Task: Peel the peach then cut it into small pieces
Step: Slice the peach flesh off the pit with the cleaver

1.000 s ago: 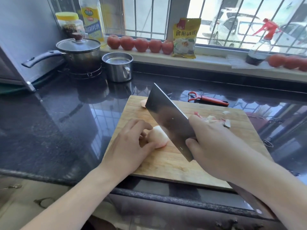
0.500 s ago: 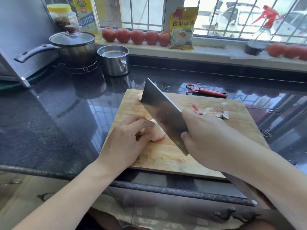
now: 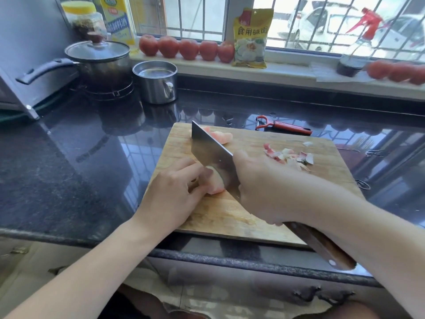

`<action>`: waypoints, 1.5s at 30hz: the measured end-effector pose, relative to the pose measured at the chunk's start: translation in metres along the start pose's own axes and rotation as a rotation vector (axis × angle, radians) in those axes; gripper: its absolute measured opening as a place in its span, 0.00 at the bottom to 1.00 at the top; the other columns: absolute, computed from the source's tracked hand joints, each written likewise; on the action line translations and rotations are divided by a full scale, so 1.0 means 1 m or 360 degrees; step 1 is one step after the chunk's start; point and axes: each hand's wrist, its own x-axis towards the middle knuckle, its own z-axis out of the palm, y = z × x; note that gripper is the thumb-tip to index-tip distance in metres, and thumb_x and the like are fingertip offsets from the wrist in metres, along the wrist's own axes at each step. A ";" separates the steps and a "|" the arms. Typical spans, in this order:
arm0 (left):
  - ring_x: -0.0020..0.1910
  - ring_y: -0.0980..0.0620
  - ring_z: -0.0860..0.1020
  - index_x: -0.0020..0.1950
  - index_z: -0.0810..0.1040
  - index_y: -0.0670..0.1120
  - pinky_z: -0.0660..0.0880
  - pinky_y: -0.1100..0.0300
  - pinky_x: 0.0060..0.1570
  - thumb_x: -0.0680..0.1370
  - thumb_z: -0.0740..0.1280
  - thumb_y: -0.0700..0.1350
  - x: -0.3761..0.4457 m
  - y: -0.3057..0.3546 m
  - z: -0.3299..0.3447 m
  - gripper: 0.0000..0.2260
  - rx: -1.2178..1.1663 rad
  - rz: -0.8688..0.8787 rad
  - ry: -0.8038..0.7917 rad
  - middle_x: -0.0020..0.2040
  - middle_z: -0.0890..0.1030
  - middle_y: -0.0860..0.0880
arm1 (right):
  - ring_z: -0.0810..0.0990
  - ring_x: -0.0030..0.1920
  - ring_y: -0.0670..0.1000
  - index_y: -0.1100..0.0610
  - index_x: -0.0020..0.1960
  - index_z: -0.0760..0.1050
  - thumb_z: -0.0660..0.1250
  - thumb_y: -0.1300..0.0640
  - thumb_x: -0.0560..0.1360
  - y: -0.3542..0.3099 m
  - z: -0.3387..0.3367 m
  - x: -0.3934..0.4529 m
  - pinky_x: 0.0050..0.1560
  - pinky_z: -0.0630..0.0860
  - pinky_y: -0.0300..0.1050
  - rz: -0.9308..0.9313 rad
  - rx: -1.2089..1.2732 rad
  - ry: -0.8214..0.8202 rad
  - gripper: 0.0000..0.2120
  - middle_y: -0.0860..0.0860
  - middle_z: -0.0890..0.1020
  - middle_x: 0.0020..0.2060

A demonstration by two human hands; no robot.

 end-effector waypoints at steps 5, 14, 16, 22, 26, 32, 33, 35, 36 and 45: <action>0.41 0.51 0.77 0.41 0.81 0.42 0.74 0.57 0.45 0.78 0.70 0.39 0.036 0.029 -0.023 0.06 0.0179 0.0294 0.0555 0.41 0.81 0.51 | 0.78 0.29 0.55 0.53 0.54 0.60 0.62 0.67 0.74 -0.001 0.002 0.000 0.25 0.77 0.46 -0.0024 0.0036 0.0027 0.16 0.54 0.72 0.41; 0.26 0.52 0.65 0.26 0.59 0.51 0.59 0.56 0.34 0.83 0.50 0.58 0.117 0.048 -0.007 0.26 0.0615 0.0478 -0.0177 0.24 0.63 0.55 | 0.71 0.38 0.47 0.49 0.51 0.60 0.60 0.58 0.80 0.014 0.003 -0.002 0.31 0.66 0.44 -0.0083 0.0176 0.0248 0.08 0.48 0.72 0.44; 0.25 0.52 0.64 0.26 0.57 0.52 0.57 0.57 0.31 0.84 0.53 0.55 0.127 0.065 -0.019 0.25 0.0583 0.0544 0.0046 0.23 0.62 0.56 | 0.70 0.37 0.45 0.49 0.48 0.59 0.60 0.56 0.81 0.015 -0.014 -0.012 0.30 0.65 0.42 -0.0087 0.0125 0.0378 0.09 0.47 0.71 0.42; 0.30 0.50 0.68 0.28 0.62 0.50 0.57 0.55 0.37 0.84 0.54 0.54 0.119 0.062 -0.010 0.24 0.0557 0.0358 0.0031 0.27 0.66 0.54 | 0.65 0.34 0.45 0.49 0.50 0.56 0.59 0.55 0.80 0.012 -0.012 -0.012 0.32 0.62 0.43 -0.0144 0.0011 0.0377 0.10 0.45 0.65 0.38; 0.32 0.53 0.61 0.29 0.56 0.53 0.55 0.58 0.39 0.85 0.53 0.51 0.103 0.035 0.015 0.23 0.0519 0.0420 0.0015 0.26 0.61 0.56 | 0.66 0.35 0.46 0.52 0.53 0.59 0.59 0.60 0.78 0.013 0.006 0.003 0.30 0.60 0.43 -0.0135 0.0120 0.0156 0.10 0.47 0.67 0.38; 0.32 0.48 0.65 0.28 0.56 0.53 0.55 0.54 0.37 0.85 0.55 0.50 0.112 0.042 0.011 0.25 0.0500 0.0423 -0.0036 0.26 0.61 0.56 | 0.72 0.37 0.51 0.52 0.50 0.59 0.59 0.60 0.80 0.017 0.000 0.007 0.25 0.66 0.44 -0.0026 0.0057 0.0110 0.09 0.50 0.67 0.39; 0.32 0.49 0.65 0.29 0.56 0.54 0.57 0.56 0.38 0.85 0.55 0.49 0.114 0.045 0.006 0.24 0.0473 0.0490 0.0053 0.26 0.61 0.57 | 0.74 0.38 0.51 0.52 0.50 0.60 0.59 0.59 0.80 0.017 -0.006 0.005 0.26 0.69 0.45 0.0001 0.0073 0.0149 0.08 0.49 0.68 0.41; 0.34 0.48 0.68 0.31 0.64 0.50 0.64 0.54 0.40 0.85 0.56 0.47 0.118 0.050 -0.004 0.21 0.0321 0.0573 0.0270 0.30 0.67 0.54 | 0.75 0.36 0.50 0.49 0.46 0.61 0.59 0.57 0.81 0.017 -0.020 -0.002 0.27 0.70 0.45 0.0014 0.0096 0.0302 0.08 0.48 0.71 0.42; 0.36 0.47 0.71 0.32 0.70 0.45 0.67 0.53 0.42 0.86 0.56 0.46 0.120 0.050 -0.009 0.21 0.0222 0.0559 0.0373 0.33 0.72 0.50 | 0.74 0.35 0.49 0.48 0.45 0.59 0.59 0.56 0.81 0.017 -0.024 -0.005 0.26 0.67 0.44 0.0013 0.0065 0.0362 0.10 0.48 0.72 0.42; 0.57 0.46 0.80 0.49 0.87 0.43 0.75 0.43 0.56 0.87 0.56 0.48 0.077 0.005 0.009 0.21 0.0286 0.0495 0.0225 0.50 0.84 0.49 | 0.73 0.39 0.52 0.52 0.51 0.59 0.60 0.58 0.79 0.011 0.010 0.004 0.31 0.67 0.47 -0.0008 0.0125 0.0112 0.09 0.51 0.71 0.42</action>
